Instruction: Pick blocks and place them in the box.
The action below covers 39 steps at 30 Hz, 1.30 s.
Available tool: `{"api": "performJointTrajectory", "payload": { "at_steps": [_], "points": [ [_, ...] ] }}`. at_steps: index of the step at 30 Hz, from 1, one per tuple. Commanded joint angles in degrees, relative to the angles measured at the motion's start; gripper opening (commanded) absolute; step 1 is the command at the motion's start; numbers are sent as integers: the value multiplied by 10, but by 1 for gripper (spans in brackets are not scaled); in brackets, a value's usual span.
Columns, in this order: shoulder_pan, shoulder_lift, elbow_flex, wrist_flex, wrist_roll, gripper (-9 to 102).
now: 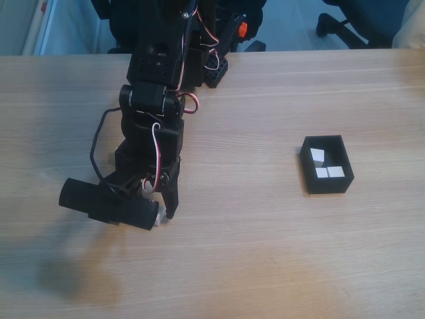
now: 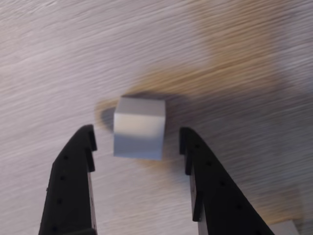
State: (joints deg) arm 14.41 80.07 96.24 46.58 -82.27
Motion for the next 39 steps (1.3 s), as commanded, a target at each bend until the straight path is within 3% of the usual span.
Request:
{"api": "performJointTrajectory", "payload": {
  "at_steps": [1, 11, 19, 23, 30, 34, 39],
  "points": [
    [-3, 0, -19, -3, 8, 16],
    [-16, 1, -14, -11, 25, 0],
    [-69, 149, 66, 58, 33, 0],
    [-151, 299, 151, 96, 62, 0],
    [-381, 482, 177, 183, 171, 0],
    [-490, 500, 167, 178, 205, 0],
    [-555, 473, 163, 141, 220, 0]
  ]
}}
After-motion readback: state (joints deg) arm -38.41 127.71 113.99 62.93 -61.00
